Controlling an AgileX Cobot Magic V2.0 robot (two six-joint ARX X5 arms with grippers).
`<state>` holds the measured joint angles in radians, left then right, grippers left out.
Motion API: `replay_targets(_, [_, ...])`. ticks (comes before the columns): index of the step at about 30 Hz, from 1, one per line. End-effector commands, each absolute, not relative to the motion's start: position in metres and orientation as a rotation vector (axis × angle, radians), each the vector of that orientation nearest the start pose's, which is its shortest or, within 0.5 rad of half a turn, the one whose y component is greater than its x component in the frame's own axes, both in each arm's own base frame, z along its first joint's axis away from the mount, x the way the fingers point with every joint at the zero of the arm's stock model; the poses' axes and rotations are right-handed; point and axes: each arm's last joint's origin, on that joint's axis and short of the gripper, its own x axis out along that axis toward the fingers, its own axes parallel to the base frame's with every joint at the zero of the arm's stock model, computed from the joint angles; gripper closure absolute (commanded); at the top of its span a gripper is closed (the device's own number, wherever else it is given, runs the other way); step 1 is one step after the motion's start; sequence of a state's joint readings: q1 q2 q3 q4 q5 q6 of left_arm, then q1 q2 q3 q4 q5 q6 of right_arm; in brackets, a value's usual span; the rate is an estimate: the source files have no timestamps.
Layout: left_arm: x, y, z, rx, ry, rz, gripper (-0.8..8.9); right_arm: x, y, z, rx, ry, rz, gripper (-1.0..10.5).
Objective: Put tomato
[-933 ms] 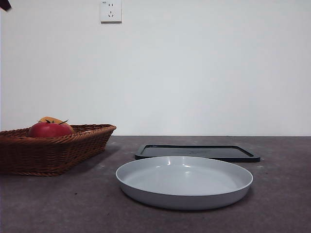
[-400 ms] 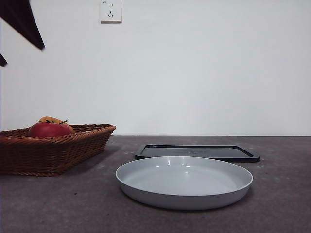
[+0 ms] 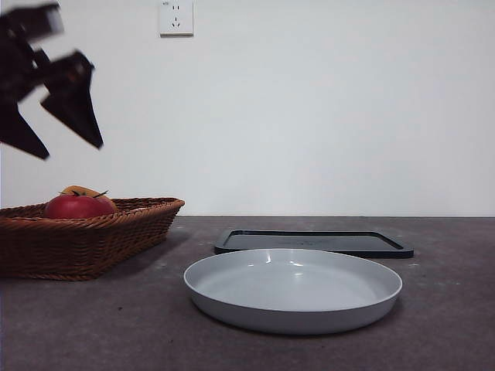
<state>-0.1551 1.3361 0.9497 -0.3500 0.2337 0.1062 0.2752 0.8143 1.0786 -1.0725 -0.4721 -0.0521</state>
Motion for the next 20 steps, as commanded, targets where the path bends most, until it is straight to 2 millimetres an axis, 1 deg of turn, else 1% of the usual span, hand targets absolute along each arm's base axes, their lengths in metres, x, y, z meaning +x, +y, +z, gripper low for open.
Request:
replay_targets(1, [0.289, -0.053, 0.252, 0.109, 0.714, -0.424, 3.36, 0.117, 0.047, 0.356, 0.031, 0.781, 0.735, 5.0])
replay_targets(8, [0.306, -0.054, 0.227, 0.149, 0.764, -0.396, 3.36, 0.117, 0.047, 0.356, 0.031, 0.781, 0.735, 5.0])
replay_targets(20, [0.317, -0.056, 0.203, 0.150, 0.829, -0.400, 3.36, 0.117, 0.047, 0.356, 0.042, 0.786, 0.731, 5.0])
